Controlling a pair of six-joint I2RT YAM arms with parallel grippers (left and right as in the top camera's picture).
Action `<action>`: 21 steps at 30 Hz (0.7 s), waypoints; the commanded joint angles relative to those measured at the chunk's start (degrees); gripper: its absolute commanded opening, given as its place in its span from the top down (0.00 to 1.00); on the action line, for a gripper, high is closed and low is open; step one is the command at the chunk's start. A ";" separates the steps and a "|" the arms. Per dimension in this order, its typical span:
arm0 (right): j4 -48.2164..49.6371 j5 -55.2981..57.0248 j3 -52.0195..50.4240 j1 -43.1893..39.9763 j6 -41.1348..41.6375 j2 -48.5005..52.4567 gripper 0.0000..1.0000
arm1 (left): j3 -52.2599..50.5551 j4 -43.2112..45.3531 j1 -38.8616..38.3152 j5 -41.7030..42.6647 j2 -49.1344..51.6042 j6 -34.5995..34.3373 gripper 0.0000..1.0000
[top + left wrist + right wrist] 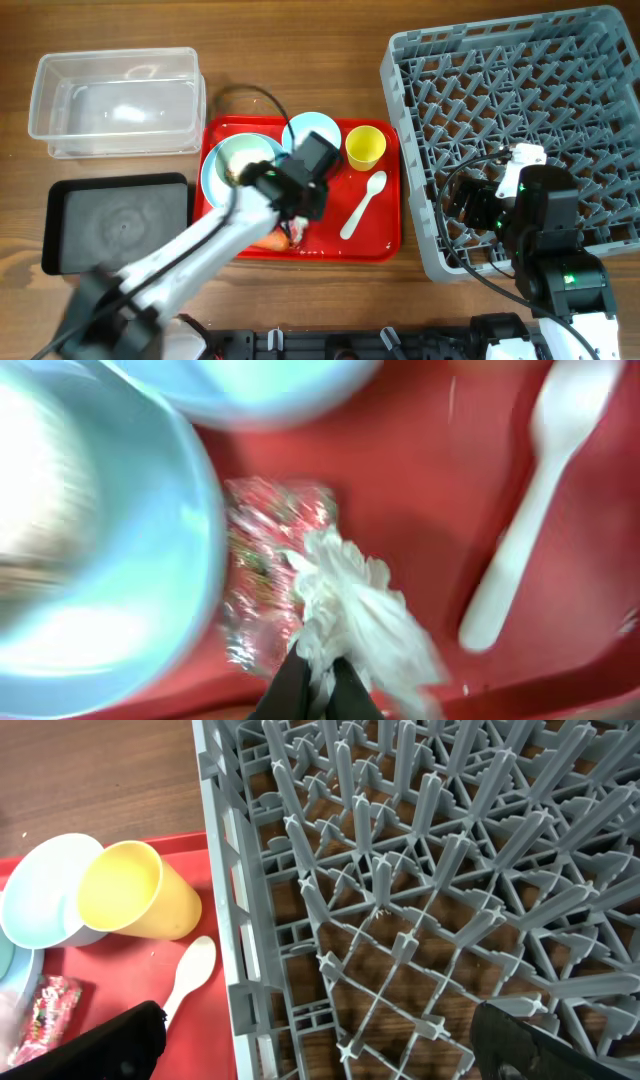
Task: Sort waste into correct bins and load items into the dishwasher rack
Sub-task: 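Carry the tissue with the left gripper into the clear bin and release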
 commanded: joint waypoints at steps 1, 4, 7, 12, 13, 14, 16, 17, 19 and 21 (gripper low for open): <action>-0.02 -0.28 1.11 -0.20 0.66 0.11 0.00 | 2.93 0.83 7.30 -14.12 -11.06 0.11 0.96; 0.00 -0.26 1.11 -0.20 0.66 0.11 0.00 | 2.91 5.09 18.12 -15.28 -14.95 0.11 0.96; 0.00 -0.28 1.11 -0.20 0.66 0.11 0.00 | 2.91 12.20 29.31 -15.21 -14.27 0.07 0.96; 0.00 -0.28 1.11 -0.20 0.68 0.11 0.00 | 2.91 25.81 40.87 -12.92 -7.56 0.07 0.95; 0.00 -0.28 1.11 -0.20 0.68 0.11 0.00 | 2.91 28.06 41.99 -11.67 -5.70 0.09 0.88; 0.00 -0.31 1.11 -0.20 0.68 0.11 0.00 | 2.91 30.86 43.15 -10.62 -2.75 0.09 0.76; -0.02 -0.57 1.11 -0.20 0.70 0.11 0.00 | 2.91 33.99 43.58 -9.55 0.26 0.11 0.39; -0.04 -0.63 1.11 -0.20 0.66 0.11 0.00 | 2.93 34.82 43.56 -8.37 0.70 0.13 0.27; -0.04 -0.74 1.11 -0.20 0.66 0.11 0.00 | 3.02 34.45 43.41 -3.78 -0.66 0.15 0.18; -0.04 -0.74 1.11 -0.20 0.66 0.11 0.00 | 3.02 31.69 43.41 -0.48 -2.84 0.09 0.17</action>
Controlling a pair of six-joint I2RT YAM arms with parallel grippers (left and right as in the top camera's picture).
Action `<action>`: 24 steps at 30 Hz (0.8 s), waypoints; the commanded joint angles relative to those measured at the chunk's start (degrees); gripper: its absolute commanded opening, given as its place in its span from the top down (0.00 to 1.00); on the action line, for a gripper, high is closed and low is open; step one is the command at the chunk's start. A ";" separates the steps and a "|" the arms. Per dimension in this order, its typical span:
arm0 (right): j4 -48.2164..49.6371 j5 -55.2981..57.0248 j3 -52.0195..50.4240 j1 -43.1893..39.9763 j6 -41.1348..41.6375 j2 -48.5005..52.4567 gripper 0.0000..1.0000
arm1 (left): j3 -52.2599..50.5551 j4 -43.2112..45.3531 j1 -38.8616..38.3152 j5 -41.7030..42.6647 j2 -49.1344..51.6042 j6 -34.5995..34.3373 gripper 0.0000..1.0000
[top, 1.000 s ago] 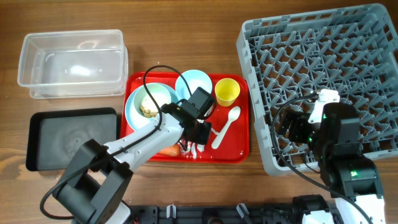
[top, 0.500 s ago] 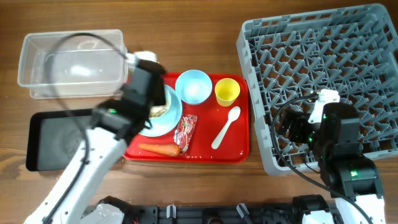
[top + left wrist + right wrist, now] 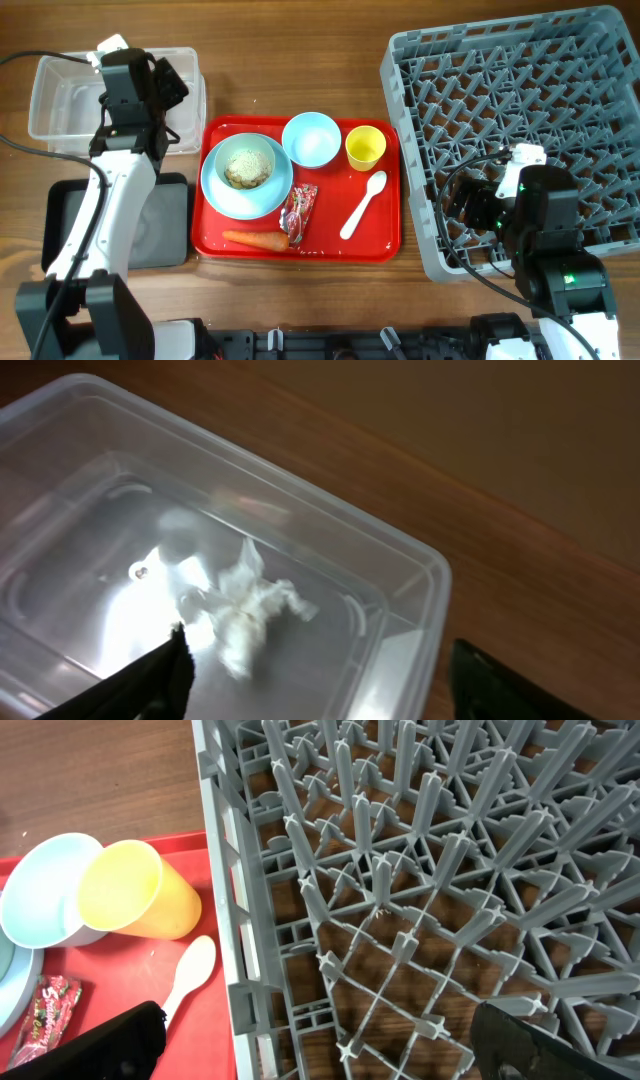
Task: Sort waste into correct bins and load items into the dishwasher rack
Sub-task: 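Carry the tissue with the left gripper into the clear bin and release, then grasp the red snack wrapper on the tray with the left gripper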
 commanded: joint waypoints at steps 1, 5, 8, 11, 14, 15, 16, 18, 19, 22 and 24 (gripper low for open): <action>0.04 -0.72 1.09 -0.20 0.66 0.11 0.00 | 0.52 -4.98 -0.04 10.03 -4.57 0.11 0.20; 0.07 -0.70 1.09 -0.20 0.66 0.11 0.00 | 0.52 -18.71 -3.54 24.65 -6.93 0.11 0.25; 0.07 -0.72 1.09 -0.20 0.66 0.11 0.00 | 0.31 -30.14 -12.02 25.99 -5.92 1.11 0.23; 0.07 -0.72 1.09 -0.20 0.68 0.11 0.00 | 0.31 -35.76 -21.49 22.67 -3.45 2.05 0.19; 0.04 -0.72 1.09 -0.20 0.68 0.11 0.00 | 0.31 -38.86 -29.77 19.04 0.04 2.01 0.18; 0.07 -0.74 1.09 -0.20 0.70 0.11 0.01 | 0.31 -39.12 -31.89 18.58 1.36 1.99 0.18; 0.04 -0.79 1.09 -0.20 0.68 0.11 0.00 | 0.31 -39.52 -34.07 17.42 2.97 1.75 0.17; 0.02 -1.16 1.09 -0.20 0.66 0.11 0.00 | 0.31 -40.19 -37.57 15.21 6.34 1.57 0.14; 0.02 -1.16 1.09 -0.20 0.66 0.11 0.00 | 0.31 -40.37 -38.73 15.23 7.89 1.14 0.14; 0.02 -1.16 1.09 -0.20 0.66 0.11 0.00 | 0.31 -40.79 -40.74 15.21 11.28 -0.35 0.15; 0.04 -1.16 1.09 -0.20 0.68 0.11 0.00 | 0.31 -40.74 -41.29 15.23 13.40 -0.35 0.15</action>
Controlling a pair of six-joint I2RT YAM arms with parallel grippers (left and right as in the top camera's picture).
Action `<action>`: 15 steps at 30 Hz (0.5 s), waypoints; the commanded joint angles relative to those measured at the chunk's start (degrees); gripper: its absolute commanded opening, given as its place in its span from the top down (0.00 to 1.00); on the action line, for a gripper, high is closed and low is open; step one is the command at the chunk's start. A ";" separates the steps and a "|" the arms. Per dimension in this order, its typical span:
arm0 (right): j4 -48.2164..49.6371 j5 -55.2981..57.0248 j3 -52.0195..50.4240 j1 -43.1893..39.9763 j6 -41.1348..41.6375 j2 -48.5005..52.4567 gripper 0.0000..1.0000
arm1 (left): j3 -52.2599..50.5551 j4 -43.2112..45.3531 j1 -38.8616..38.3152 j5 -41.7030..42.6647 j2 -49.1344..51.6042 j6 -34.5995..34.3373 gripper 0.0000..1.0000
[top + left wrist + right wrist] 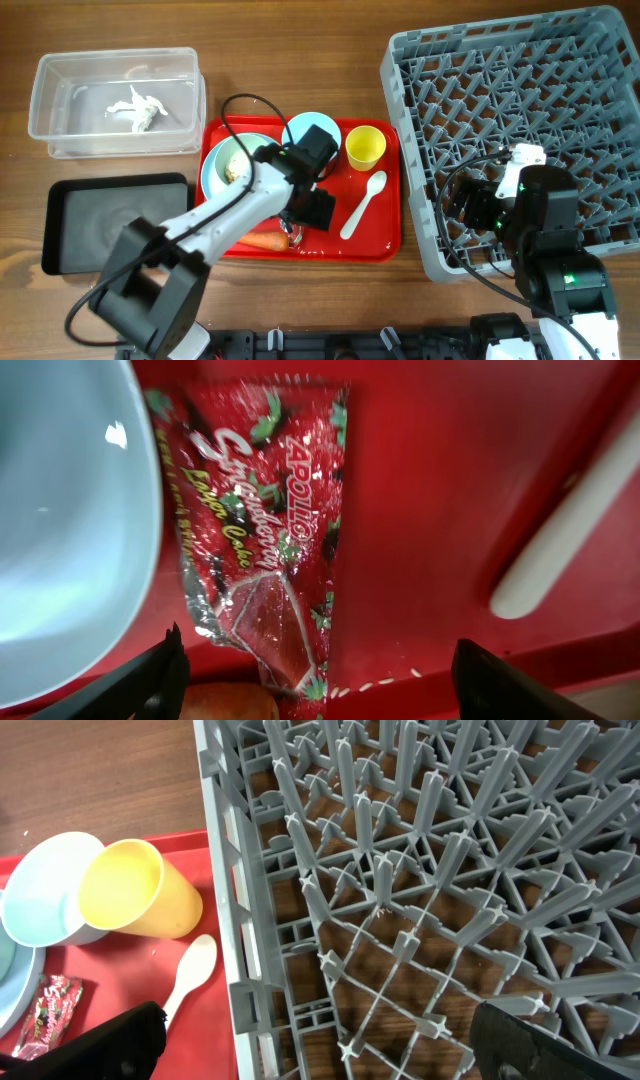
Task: Sort waste into correct bins and load items into the dishwasher rack
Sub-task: 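Grasp the red snack wrapper on the tray with the left gripper, then move the wrapper with the left gripper into the clear bin and release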
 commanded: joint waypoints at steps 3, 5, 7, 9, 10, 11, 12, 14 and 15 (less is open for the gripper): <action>0.09 -0.92 1.09 -0.20 0.63 0.11 0.00 | -0.11 0.15 -0.59 -1.44 4.59 -1.07 0.16; 0.09 -0.92 1.09 -0.20 0.66 0.11 0.00 | -0.17 1.14 -0.59 -2.21 6.47 -1.07 0.16; 0.07 -0.92 1.09 -0.20 0.66 0.11 0.00 | -0.17 1.20 -0.61 -2.23 7.69 -2.36 0.16; 0.09 -0.92 1.09 -0.20 0.68 0.11 0.00 | -0.44 1.18 -0.61 -2.03 8.28 -2.56 0.27; 0.09 -0.92 1.09 -0.20 0.66 0.11 0.00 | -0.52 1.22 -0.61 -2.03 8.28 -2.56 0.36; 0.07 -0.92 1.09 -0.20 0.66 0.11 0.00 | -0.55 1.38 -0.61 -2.01 8.28 -2.58 0.45; 0.07 -0.92 1.09 -0.20 0.66 0.11 0.00 | -0.55 1.60 -0.61 -2.01 8.28 -2.56 0.55; 0.07 -0.92 1.09 -0.20 0.66 0.11 0.00 | -0.55 1.97 -0.61 -2.03 8.26 -2.56 0.83; 0.07 -0.92 1.09 -0.20 0.66 0.11 0.00 | -0.52 2.49 -0.61 -2.03 8.26 -2.54 0.96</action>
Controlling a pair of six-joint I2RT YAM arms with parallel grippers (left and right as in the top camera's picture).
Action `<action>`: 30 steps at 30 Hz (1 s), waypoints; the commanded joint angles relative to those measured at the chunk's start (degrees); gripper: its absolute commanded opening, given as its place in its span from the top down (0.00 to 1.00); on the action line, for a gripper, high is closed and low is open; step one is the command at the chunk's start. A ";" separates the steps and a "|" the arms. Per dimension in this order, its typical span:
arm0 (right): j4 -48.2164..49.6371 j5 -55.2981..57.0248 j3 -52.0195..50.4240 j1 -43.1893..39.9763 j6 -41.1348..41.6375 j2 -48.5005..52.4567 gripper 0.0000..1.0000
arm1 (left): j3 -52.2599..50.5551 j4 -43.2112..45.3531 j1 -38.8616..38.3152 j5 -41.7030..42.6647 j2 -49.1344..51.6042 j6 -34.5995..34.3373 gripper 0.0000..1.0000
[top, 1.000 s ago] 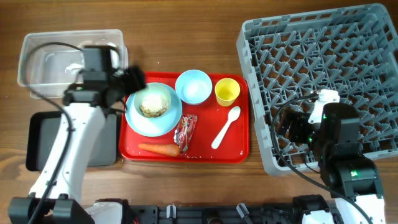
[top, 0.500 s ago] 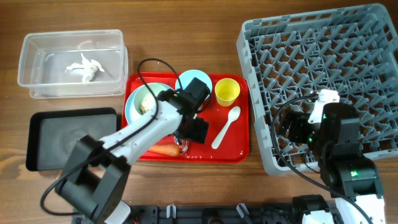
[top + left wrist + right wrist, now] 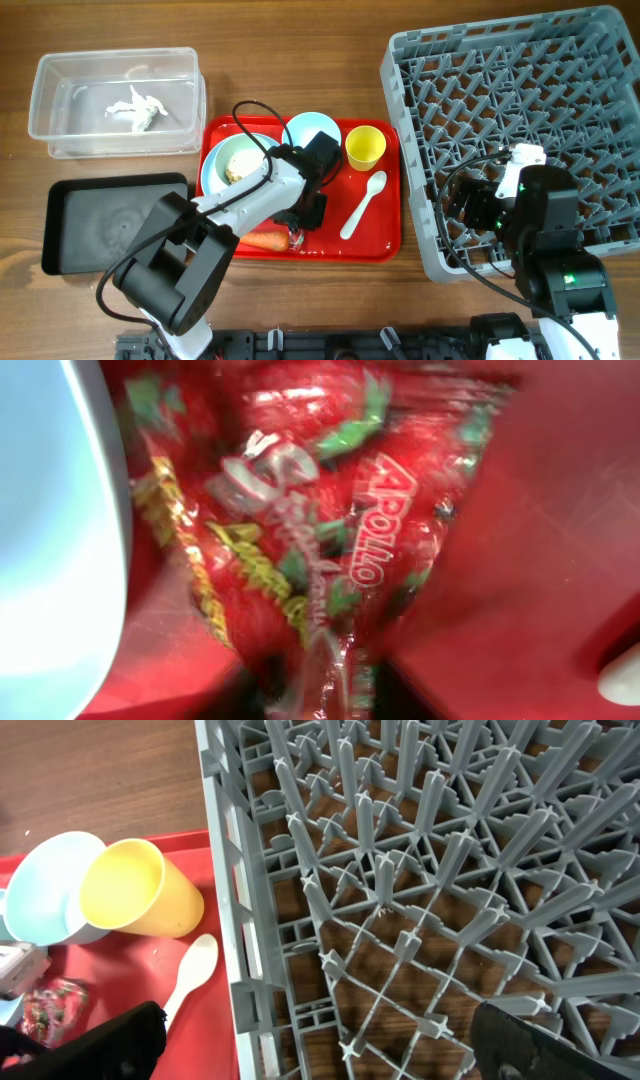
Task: Sort waste into correct bins and load items into the dishwasher rack
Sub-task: 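Move the wrapper with the left gripper into the clear bin and release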
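Note:
A red strawberry snack wrapper (image 3: 330, 550) lies on the red tray (image 3: 375, 235) and fills the blurred left wrist view. My left gripper (image 3: 318, 690) is down on it, its dark fingers (image 3: 246, 690) drawn in against both sides of the wrapper's near end. From overhead the left gripper (image 3: 308, 205) hides most of the wrapper. My right gripper (image 3: 320, 1055) hangs open over the near left corner of the grey dishwasher rack (image 3: 520, 110), with nothing in it. A crumpled white tissue (image 3: 137, 107) lies in the clear bin (image 3: 50, 75).
On the tray are a blue plate of food (image 3: 235, 165), a small blue bowl (image 3: 305, 128), a yellow cup (image 3: 365, 147), a white spoon (image 3: 362, 204) and a carrot (image 3: 260, 240). A black tray (image 3: 110, 225) sits at the left front.
My left gripper was open just above the wrapper. Now it is lower and its fingers have drawn in on the wrapper's end. The right arm has not moved.
My left gripper was shut on the white tissue above the tray. It was then open over the clear bin with the tissue lying inside. After that it was back over the tray, open above the red wrapper, and now it grips that wrapper.

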 commanded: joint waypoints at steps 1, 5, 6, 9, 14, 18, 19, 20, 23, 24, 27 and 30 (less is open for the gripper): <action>0.04 -0.74 1.09 -0.20 0.66 0.11 0.00 | -0.50 1.46 -0.20 0.28 1.18 -0.26 0.96; 0.07 -0.74 1.09 -0.20 0.68 0.11 0.00 | 2.01 -0.85 -0.17 0.24 -1.03 -0.22 0.96; 0.07 -0.74 1.09 -0.20 0.63 0.11 0.00 | 3.39 -2.73 -0.02 0.13 -2.84 0.17 0.96; 0.07 -0.72 1.09 -0.20 0.66 0.11 0.00 | 6.80 -6.38 1.97 -5.40 -10.49 0.17 0.96; 0.07 -0.74 1.09 -0.20 0.66 0.11 0.00 | 7.23 1.86 16.68 -14.29 -22.93 0.15 0.96; 0.09 -0.74 1.09 -0.20 0.66 0.11 0.00 | 7.23 14.23 31.69 -14.27 -22.32 -0.09 0.96; 0.07 -0.74 1.09 -0.20 0.66 0.11 0.00 | 7.23 17.59 34.82 -14.25 -21.11 -0.09 0.96; 0.09 -0.74 1.09 -0.20 0.68 0.11 0.00 | 7.23 19.98 37.05 -14.27 -20.00 -0.09 0.96; 0.11 -0.74 1.09 -0.20 0.68 0.11 0.00 | 7.23 27.17 42.91 -14.27 -14.40 -0.04 0.70; 0.11 -0.74 1.09 -0.20 0.68 0.11 0.00 | 7.23 28.74 43.34 -14.27 -13.44 0.13 0.37; 0.09 -0.74 1.09 -0.20 0.66 0.11 0.00 | 7.72 30.53 43.01 -12.37 -14.49 0.39 0.24; 0.09 -0.74 1.09 -0.20 0.68 0.11 0.00 | 7.78 24.39 39.78 -8.74 -17.42 0.37 0.28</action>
